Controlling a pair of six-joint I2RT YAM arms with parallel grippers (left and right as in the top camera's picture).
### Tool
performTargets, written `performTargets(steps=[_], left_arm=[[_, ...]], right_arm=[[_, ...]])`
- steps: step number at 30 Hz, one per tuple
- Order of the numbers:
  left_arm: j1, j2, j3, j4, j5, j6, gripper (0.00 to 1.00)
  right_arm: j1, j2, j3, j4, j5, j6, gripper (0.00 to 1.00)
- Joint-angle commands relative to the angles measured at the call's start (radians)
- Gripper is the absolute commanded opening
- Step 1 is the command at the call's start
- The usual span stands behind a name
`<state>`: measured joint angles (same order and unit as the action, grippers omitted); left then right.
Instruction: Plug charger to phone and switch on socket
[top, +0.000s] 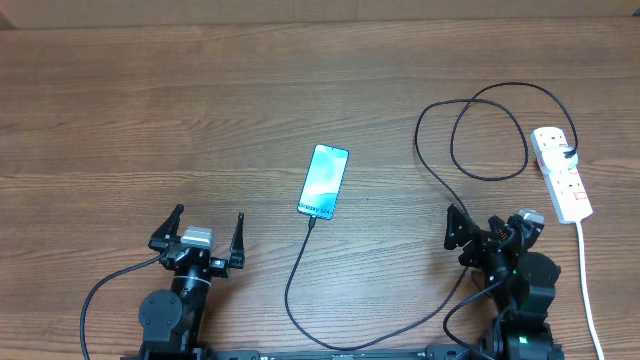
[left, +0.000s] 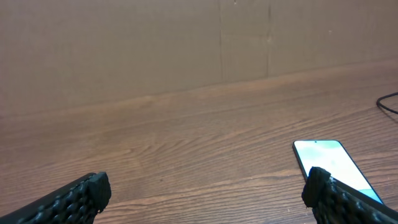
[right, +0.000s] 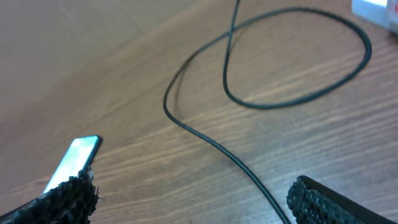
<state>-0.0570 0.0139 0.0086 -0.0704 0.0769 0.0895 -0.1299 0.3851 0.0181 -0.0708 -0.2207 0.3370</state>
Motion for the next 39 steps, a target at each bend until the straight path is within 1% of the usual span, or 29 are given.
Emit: performTargets(steps=[1,13,21,39], left_arm=[[0.006,-0.010,-0.004,-0.002,-0.006,0.023,1.00],[0.006,-0.010,-0.004,-0.002,-0.006,0.023,1.00],[0.006,-0.010,-0.004,-0.002,-0.006,0.023,1.00],[0.006,-0.010,-0.004,-0.002,-0.006,0.023,1.00]], right_arm=[[0.006,-0.050,-0.011,0.006,0.002,0.002,1.00],[0.006,-0.173,-0.011,0.006,0.002,0.002,1.00],[0.006,-0.380,-0.011,0.006,0.002,0.002,1.00],[0.005,-0.382,-0.010,0.008,0.002,0.002,1.00]])
